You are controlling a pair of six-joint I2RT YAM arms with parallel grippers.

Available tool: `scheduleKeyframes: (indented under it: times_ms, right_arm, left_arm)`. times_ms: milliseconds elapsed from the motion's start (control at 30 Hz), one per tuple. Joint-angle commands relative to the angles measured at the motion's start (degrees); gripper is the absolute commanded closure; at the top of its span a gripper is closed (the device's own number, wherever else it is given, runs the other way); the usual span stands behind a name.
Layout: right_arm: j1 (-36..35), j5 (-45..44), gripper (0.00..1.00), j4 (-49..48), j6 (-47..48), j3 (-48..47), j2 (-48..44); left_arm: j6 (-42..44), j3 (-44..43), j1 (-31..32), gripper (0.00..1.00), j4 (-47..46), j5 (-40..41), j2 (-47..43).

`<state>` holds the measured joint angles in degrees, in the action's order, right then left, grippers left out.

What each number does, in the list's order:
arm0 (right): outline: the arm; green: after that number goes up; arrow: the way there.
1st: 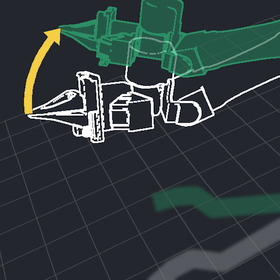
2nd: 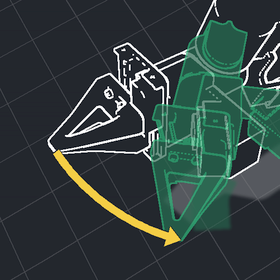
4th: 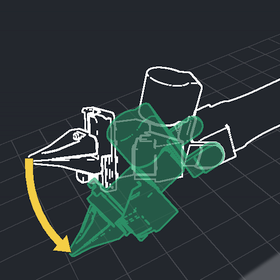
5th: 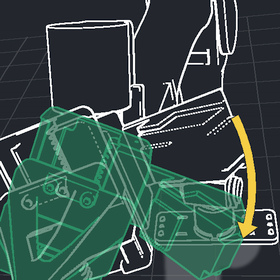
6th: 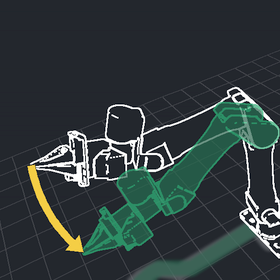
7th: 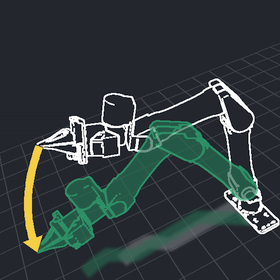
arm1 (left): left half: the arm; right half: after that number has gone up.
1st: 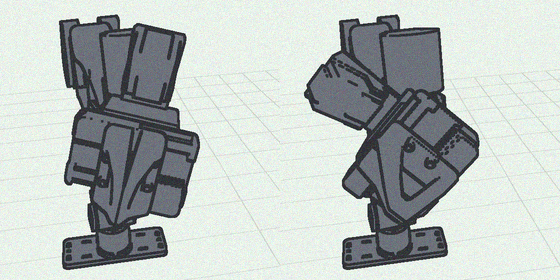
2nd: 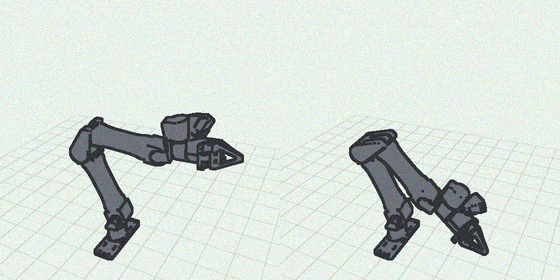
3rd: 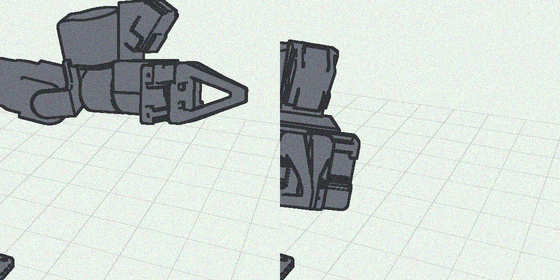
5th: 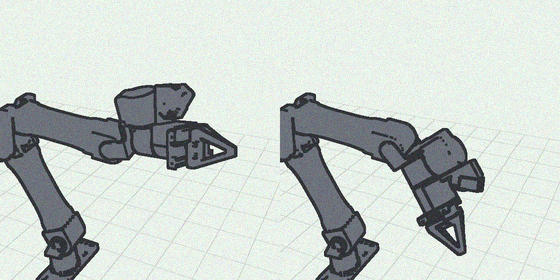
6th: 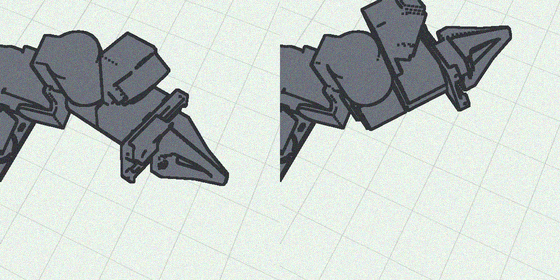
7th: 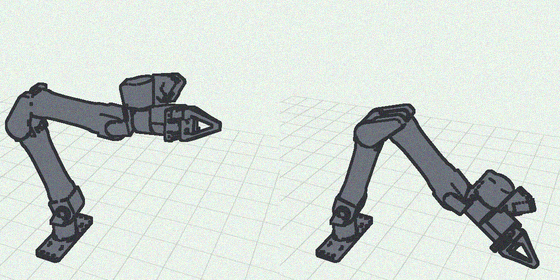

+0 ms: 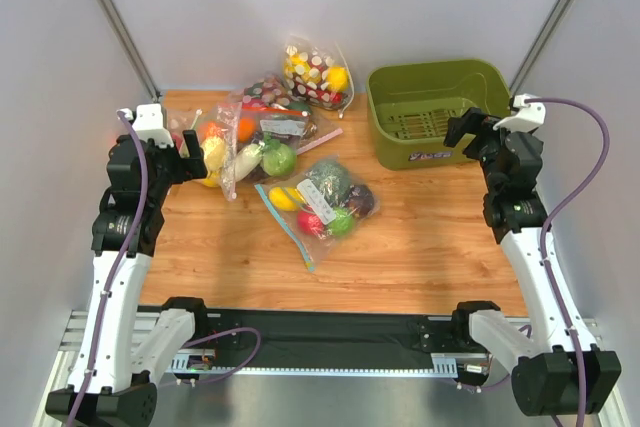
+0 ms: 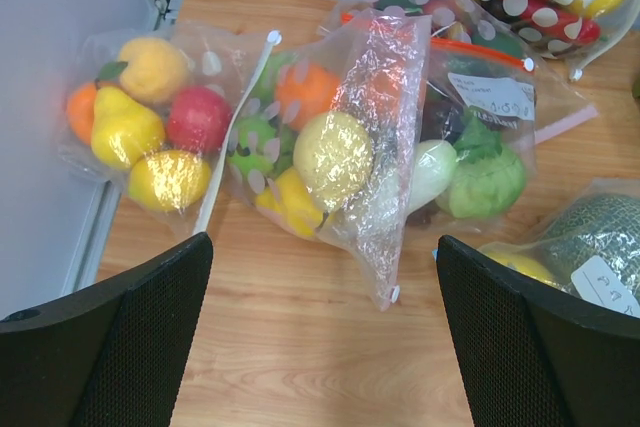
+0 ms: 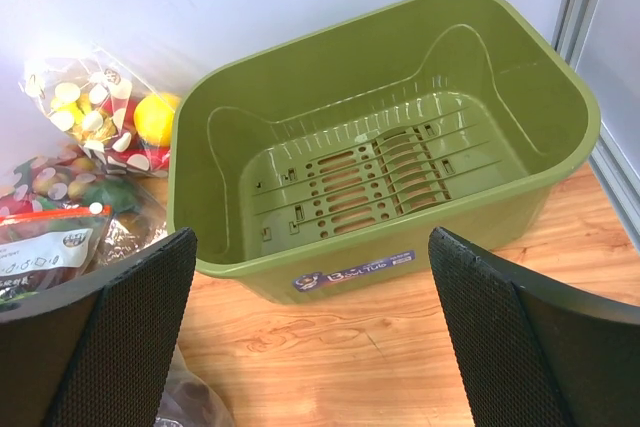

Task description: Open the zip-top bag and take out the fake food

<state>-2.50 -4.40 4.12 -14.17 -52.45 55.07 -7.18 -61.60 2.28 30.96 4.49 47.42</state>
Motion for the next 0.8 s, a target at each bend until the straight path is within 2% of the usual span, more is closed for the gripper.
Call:
scheduleKeyframes:
  times_ms: [0, 300, 467, 533, 600, 633, 767]
  right_arm:
    - [0.0, -0.3, 0.00, -0.3, -0.6, -0.6, 0.2]
    - [0.0, 0.2, 0.00, 0.6, -0.6, -1.3, 1.2]
    - [0.0, 0.4, 0.00, 1.1, -1.0, -1.8, 2.1]
    - [0.0, 1.2, 0.00, 1.2, -1.2, -1.9, 2.6]
    - [0.0, 1.7, 0.00, 1.2, -1.5, -1.9, 2.9]
    - [0.0, 2.0, 0.00, 1.3, -1.5, -2.0, 3.0]
    - [0.0, 2.7, 0.00, 1.9, -1.5, -2.2, 3.0]
  left_arm:
    - [-0.8, 0.2, 0.2, 0.01, -1.7, 0.7, -0.5]
    - [-2.0, 0.9, 0.2, 0.01, -1.8, 1.3, -0.7]
    - [-6.9, 3.4, 0.6, 0.01, -3.7, -5.9, -0.3]
    - [-9.3, 5.1, 4.0, 0.01, -5.4, -7.0, 0.5]
    - [-10.8, 6.5, 8.1, 0.01, -7.0, -4.9, 2.0]
    - [-11.8, 8.8, 12.4, 0.01, -8.1, -4.8, 2.6]
    - [-20.0, 15.2, 18.3, 0.01, -18.5, -8.1, 7.7]
